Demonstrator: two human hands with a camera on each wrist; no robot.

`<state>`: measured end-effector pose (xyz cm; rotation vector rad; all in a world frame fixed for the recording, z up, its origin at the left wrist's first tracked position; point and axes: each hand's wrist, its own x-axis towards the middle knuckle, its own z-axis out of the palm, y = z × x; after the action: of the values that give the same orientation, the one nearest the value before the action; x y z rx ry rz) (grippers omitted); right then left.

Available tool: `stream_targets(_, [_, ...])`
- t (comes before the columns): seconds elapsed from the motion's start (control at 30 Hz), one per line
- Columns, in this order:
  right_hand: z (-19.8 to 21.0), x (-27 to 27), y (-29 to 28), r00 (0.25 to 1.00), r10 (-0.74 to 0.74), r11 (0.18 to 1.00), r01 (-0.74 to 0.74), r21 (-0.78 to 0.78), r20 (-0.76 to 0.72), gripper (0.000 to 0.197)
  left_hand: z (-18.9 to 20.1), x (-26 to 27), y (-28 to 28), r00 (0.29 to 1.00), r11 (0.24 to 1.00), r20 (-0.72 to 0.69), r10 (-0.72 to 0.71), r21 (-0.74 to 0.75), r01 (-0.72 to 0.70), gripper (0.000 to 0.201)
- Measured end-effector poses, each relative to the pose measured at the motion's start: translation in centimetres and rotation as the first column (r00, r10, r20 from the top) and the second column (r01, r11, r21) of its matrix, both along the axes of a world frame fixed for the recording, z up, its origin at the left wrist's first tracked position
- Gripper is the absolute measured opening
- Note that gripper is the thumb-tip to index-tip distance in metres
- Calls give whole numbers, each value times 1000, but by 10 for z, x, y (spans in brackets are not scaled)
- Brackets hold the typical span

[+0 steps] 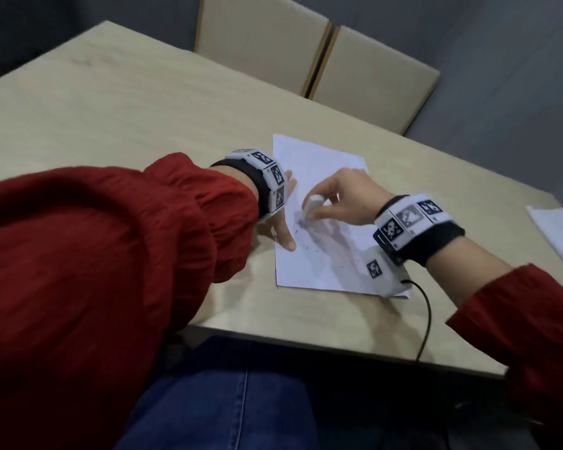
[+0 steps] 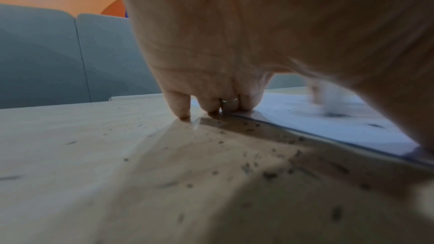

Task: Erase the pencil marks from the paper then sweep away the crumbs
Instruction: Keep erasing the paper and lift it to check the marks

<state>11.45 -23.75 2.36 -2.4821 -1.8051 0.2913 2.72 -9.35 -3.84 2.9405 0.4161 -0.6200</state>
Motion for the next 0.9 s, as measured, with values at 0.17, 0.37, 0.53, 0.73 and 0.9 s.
stream_targets(0.17, [-7,15,19,991,-136,986,135,102,12,12,5,1,5,1000,1000,-25,-7,13,7,173])
stream_targets(0.37, [-3,-11,-41,999,34,999,-34,-27,-28,11,2,-2,0,1000,1000,-6,17,16,-17,151])
stream_targets(0.53, [1,2,1,999,-27,997,25,77,23,13,4,2,3,998,998,15,62,-28,-61,137])
stream_targets(0.73, [-14,4,15,991,-132,985,135,110,-29,14,4,1,4,998,998,-23,57,13,-57,162])
stream_targets(0.9, [-13,-11,-34,991,17,1000,-18,-8,-134,4,9,-1,2,997,999,-76,32,13,-31,144])
